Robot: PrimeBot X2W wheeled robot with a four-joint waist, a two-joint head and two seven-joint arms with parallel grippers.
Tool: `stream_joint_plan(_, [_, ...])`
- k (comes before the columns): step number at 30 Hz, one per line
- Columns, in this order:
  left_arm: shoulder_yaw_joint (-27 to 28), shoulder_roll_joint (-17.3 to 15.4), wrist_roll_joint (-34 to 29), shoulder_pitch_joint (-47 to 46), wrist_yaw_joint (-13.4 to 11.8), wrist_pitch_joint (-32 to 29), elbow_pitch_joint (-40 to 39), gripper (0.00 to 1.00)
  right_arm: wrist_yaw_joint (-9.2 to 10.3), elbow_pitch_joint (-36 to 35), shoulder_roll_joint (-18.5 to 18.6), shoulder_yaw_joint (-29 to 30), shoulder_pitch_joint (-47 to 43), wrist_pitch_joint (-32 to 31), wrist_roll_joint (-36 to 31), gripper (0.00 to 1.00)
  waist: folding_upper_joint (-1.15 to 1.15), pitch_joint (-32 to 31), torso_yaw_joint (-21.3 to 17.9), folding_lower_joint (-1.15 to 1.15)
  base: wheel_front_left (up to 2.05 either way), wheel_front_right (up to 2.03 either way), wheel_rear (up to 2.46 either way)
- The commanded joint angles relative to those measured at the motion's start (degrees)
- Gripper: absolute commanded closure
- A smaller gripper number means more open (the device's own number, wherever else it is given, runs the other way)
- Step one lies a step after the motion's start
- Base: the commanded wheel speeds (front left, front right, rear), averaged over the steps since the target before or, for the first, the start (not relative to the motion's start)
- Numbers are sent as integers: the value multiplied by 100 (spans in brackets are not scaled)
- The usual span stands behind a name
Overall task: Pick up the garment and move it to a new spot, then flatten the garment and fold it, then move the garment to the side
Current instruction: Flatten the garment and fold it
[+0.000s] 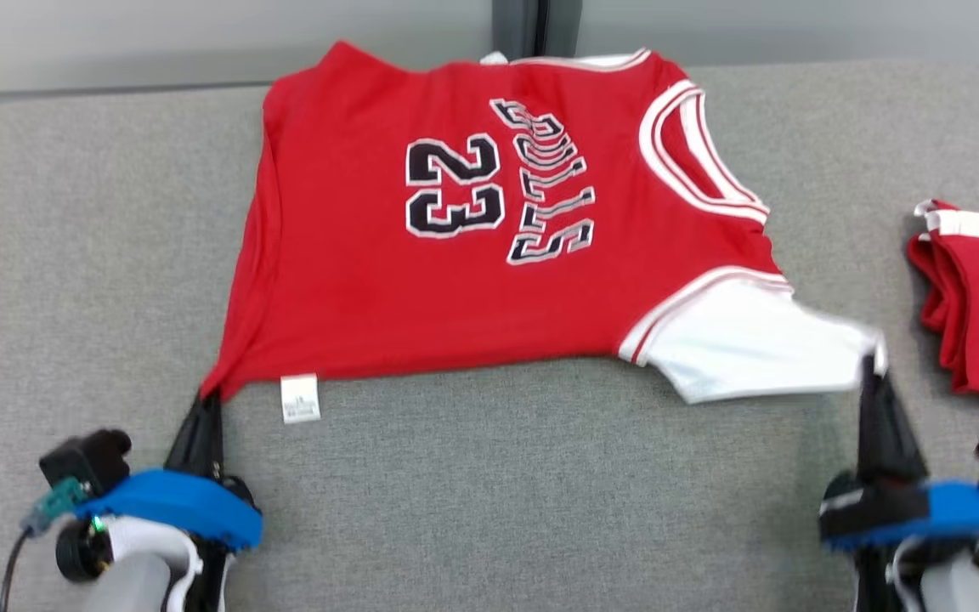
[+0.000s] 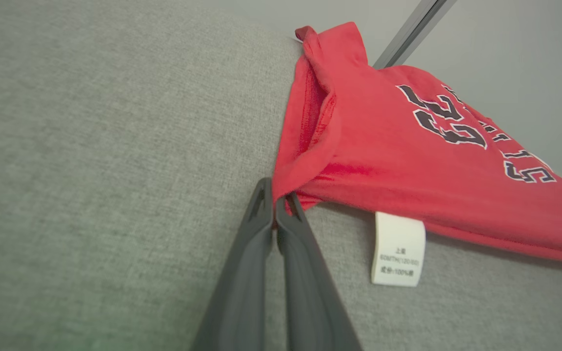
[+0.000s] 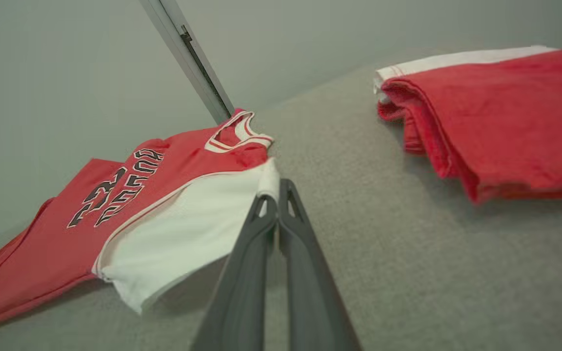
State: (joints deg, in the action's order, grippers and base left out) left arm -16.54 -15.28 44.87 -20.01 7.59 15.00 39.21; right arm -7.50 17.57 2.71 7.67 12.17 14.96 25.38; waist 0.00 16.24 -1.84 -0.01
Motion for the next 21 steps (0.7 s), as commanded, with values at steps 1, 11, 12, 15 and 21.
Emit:
stream_joint_plan(1, [64, 53, -25, 165, -18, 23, 44, 100, 1, 0, 40, -74, -236, 33, 14, 100, 0, -105, -27, 1, 0, 0, 0])
stream_joint_plan(11, [488, 466, -416, 1235, -18, 14, 213, 100, 1, 368, 39, -106, -1324, 32, 75, 100, 0, -1047, -45, 1, 0, 0, 0])
stream_joint_plan(12, [522, 503, -483, 1340, -18, 15, 212, 100, 1, 401, 42, -67, -1383, 32, 61, 100, 0, -1146, -40, 1, 0, 0, 0])
stream_joint_plan(15, [629, 623, -647, 1694, -19, 15, 190, 100, 1, 482, 43, 82, -1572, 32, 17, 100, 0, -1480, -15, 1, 0, 0, 0])
stream_joint_plan(21, [797, 804, -944, 2202, -18, 20, 66, 100, 2, 540, 43, 226, -1914, 33, -32, 100, 0, -1801, 93, 1, 0, 0, 0])
